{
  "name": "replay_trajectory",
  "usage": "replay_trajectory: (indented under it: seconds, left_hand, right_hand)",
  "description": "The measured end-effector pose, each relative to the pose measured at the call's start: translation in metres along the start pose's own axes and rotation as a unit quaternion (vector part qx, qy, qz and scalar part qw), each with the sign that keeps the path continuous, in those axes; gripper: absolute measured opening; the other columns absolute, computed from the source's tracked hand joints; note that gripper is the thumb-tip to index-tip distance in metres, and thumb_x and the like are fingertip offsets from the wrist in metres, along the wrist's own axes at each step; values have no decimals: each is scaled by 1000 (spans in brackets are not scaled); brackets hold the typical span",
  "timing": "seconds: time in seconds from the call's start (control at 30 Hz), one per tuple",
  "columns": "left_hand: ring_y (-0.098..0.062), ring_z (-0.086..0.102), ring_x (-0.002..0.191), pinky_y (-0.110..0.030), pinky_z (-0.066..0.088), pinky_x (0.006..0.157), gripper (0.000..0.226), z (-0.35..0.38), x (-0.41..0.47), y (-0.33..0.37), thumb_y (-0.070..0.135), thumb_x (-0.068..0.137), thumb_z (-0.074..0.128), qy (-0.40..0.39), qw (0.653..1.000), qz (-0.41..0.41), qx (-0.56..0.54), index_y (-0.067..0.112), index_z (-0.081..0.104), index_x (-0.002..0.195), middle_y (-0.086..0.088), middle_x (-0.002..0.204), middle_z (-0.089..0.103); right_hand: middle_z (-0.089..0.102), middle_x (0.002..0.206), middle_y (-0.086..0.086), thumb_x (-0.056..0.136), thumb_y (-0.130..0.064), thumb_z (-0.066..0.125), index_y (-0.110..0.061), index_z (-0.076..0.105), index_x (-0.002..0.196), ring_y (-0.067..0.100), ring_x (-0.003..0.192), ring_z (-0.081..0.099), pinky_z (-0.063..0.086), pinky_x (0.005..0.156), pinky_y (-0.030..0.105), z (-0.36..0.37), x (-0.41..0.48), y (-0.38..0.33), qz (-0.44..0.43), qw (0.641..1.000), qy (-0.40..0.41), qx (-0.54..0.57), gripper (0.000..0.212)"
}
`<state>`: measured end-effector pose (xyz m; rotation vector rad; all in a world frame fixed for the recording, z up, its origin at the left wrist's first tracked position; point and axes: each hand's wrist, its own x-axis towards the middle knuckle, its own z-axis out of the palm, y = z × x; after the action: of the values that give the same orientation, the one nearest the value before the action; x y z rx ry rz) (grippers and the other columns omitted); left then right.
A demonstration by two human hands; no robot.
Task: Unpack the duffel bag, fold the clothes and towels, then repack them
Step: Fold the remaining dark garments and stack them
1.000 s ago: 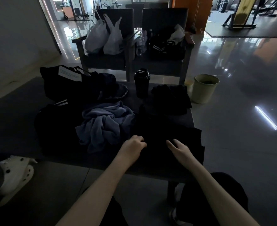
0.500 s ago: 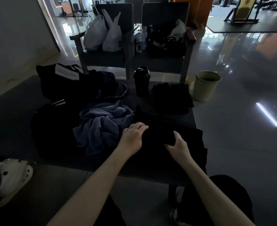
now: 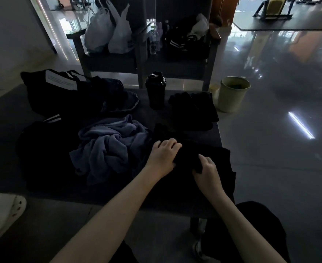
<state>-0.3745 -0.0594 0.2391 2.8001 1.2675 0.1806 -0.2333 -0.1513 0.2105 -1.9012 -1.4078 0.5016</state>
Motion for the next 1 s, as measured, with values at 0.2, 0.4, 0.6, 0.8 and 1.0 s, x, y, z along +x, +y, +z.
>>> replay_trajectory:
  seconds: [0.2,0.4,0.6,0.8,1.0]
  left_hand:
    - [-24,27,138,-40,11,116,55,26,-26,-3,33,96,41,-81,993,-43,77,17,28,147,-5,153,27]
    - [-25,32,133,-40,19,111,57,26,-39,8,49,98,27,-76,991,-82,79,16,33,144,-5,148,34]
    - [-30,31,128,-44,21,108,63,25,-48,33,53,96,29,-98,981,-123,112,12,34,143,-10,145,32]
    - [-28,25,135,-45,17,110,65,7,-33,38,60,96,18,-119,982,-134,-65,20,34,145,-8,149,31]
    - [-29,11,144,-51,0,116,75,17,-29,25,67,90,30,-152,985,-77,18,25,15,151,-3,157,15]
  right_hand:
    - [35,147,13,92,-47,50,-10,37,141,28,136,33,24,110,46,-22,-16,24,162,967,38,-192,63]
    - [49,133,16,86,-55,55,-6,40,133,34,124,44,38,97,47,-32,-23,33,268,951,13,-155,69]
    - [60,107,16,85,-18,57,-7,54,111,34,99,57,48,85,43,-45,-23,30,250,963,32,-94,29]
    - [59,88,18,80,7,47,0,54,94,24,70,49,32,54,26,-68,-8,29,211,975,53,-33,17]
    - [58,96,15,84,-5,54,2,55,114,27,82,52,39,64,29,-75,4,41,247,964,94,12,31]
